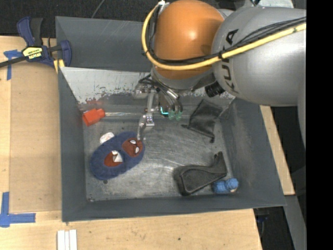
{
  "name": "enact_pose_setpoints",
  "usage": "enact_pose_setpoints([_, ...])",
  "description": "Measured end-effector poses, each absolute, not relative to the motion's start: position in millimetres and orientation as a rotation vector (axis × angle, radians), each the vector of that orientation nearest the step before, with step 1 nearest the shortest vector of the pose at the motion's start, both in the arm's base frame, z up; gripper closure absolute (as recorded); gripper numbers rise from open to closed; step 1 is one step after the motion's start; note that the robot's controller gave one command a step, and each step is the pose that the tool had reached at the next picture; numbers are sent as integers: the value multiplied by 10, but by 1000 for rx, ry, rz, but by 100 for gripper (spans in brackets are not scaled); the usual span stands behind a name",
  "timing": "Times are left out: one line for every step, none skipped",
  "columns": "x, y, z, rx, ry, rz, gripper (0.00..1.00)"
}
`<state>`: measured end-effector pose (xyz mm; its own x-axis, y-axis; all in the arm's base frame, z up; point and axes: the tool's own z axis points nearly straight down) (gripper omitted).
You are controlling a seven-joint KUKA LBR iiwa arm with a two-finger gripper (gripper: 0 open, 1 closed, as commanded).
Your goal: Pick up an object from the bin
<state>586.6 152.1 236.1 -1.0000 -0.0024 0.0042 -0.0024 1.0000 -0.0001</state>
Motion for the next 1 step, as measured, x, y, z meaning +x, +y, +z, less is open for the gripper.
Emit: enact_pose_setpoints([5867,2076,751,214,-3133,0,0])
